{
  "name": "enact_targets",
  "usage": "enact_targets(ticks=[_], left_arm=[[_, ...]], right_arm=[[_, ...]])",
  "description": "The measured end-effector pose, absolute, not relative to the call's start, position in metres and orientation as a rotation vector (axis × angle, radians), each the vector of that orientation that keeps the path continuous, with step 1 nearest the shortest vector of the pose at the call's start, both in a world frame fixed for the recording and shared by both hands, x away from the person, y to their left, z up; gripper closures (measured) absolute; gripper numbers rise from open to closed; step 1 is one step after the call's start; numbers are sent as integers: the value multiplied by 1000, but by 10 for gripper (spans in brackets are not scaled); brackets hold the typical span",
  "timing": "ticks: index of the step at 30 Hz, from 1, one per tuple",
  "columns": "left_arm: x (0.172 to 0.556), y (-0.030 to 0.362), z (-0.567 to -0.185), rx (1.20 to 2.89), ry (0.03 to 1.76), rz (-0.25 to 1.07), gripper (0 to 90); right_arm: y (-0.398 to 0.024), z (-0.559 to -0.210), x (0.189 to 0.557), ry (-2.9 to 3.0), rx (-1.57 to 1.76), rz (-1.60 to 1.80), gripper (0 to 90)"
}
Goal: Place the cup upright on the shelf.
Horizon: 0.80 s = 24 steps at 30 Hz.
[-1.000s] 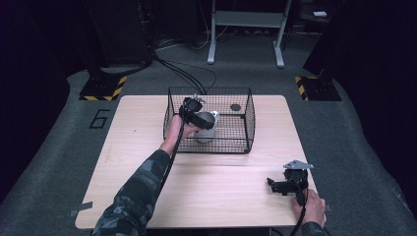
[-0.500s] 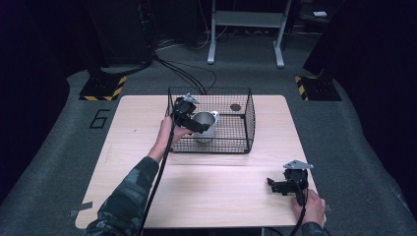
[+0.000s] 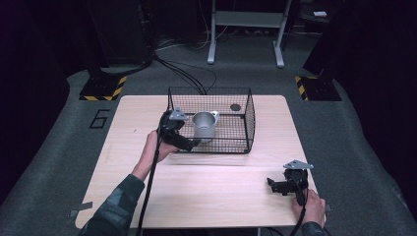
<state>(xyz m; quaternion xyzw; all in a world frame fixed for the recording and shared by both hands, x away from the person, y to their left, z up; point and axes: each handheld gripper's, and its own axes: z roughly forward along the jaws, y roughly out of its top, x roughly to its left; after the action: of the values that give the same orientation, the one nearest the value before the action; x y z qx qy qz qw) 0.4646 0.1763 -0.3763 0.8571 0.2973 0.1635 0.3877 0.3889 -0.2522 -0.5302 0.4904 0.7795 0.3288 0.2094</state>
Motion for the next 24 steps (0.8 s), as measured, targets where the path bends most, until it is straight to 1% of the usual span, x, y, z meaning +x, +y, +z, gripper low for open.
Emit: enact_targets(ticks=[4,6,8,13,14,17,24], left_arm=[[445,192,-385,2167,775,437,0],[442,196,-386,2181,773,446,0],[428,206,-394,2163,790,473,0],[414,220,-406,2150,829,493,0],[407,227,-415,2138,855,514,0],[400,234,-424,2123,887,529,0],[383,267,-460,2093,1025,516,0]], right_arm=[[-252,-530,389,2168,1364,915,0],[-252,-530,389,2168,1364,915,0],[-252,-530,389,2168,1364,915,0],[-252,-530,389,2168,1364,915,0],[-252,-530,389,2168,1364,915,0],[-252,-530,389,2168,1365,915,0],[-252,-530,389,2168,1364,915,0]])
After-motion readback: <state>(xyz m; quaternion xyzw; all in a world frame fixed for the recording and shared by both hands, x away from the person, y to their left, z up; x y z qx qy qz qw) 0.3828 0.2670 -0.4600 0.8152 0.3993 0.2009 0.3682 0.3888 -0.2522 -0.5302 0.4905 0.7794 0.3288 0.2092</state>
